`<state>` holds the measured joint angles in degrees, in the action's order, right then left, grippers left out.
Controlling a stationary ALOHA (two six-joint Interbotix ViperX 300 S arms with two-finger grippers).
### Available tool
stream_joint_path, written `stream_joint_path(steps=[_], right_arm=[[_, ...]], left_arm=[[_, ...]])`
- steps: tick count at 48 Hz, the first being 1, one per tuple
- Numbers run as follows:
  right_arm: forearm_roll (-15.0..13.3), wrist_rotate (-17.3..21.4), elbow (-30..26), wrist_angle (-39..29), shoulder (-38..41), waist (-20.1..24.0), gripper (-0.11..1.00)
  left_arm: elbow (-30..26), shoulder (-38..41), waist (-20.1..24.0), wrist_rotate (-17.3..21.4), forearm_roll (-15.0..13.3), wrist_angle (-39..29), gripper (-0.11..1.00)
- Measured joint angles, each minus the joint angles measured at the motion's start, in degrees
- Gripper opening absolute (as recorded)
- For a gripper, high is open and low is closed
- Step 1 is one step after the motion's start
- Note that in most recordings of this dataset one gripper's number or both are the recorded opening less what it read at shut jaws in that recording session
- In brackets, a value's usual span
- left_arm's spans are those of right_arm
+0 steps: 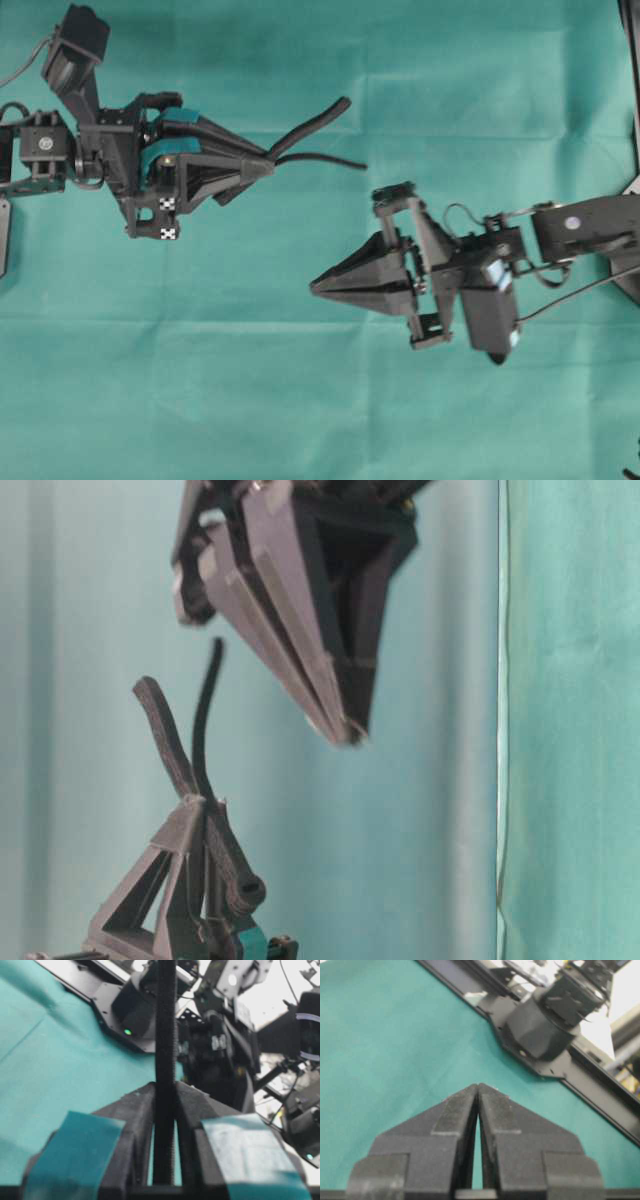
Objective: Peel off the Velcro with your right arm.
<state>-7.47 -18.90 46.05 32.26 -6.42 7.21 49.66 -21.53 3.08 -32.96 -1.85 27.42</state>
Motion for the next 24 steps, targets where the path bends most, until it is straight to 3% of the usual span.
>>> stream_joint_path(steps=[8, 24], right_arm=[[1.1, -0.1, 2.2, 0.0, -2.6, -0.3, -0.09], [6.2, 0.2, 4.7, 0.0, -6.8, -2.2, -0.09]], left_arm=[[0.9, -0.9, 0.0, 0.3, 0.2, 0.0, 0.1], [3.4, -3.3, 0.0, 1.0, 0.4, 0.0, 0.1]])
